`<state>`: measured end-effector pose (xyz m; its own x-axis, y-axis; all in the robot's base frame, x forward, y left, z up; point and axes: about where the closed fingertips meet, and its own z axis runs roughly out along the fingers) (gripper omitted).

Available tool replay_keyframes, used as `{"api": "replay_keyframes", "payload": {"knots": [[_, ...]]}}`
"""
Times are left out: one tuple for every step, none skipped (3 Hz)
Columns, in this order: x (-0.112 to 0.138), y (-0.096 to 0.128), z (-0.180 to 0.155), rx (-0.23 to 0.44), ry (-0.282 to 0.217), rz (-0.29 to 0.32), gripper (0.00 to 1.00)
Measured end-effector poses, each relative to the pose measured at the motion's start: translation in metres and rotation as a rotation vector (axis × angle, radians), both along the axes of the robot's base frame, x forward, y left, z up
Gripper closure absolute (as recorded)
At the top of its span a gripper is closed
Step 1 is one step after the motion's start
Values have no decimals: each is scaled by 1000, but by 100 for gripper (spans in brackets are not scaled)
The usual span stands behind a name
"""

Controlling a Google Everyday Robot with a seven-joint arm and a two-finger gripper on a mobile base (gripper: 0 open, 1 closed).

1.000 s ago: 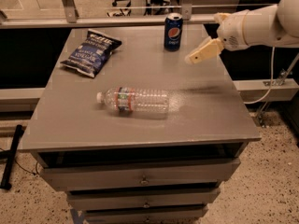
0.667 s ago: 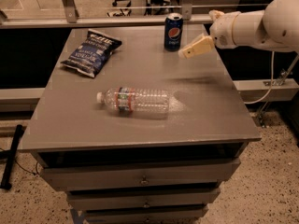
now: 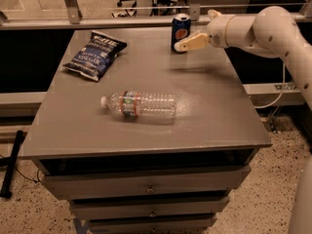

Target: Move pepsi can near blue chip bag

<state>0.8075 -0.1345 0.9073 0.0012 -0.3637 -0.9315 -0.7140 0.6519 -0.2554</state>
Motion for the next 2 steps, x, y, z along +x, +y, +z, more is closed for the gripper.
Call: {"api": "replay_keyframes", "payload": {"knots": [[21,15,-8,48,11,13,0],[33,22,-19,94,39,20,17]]}}
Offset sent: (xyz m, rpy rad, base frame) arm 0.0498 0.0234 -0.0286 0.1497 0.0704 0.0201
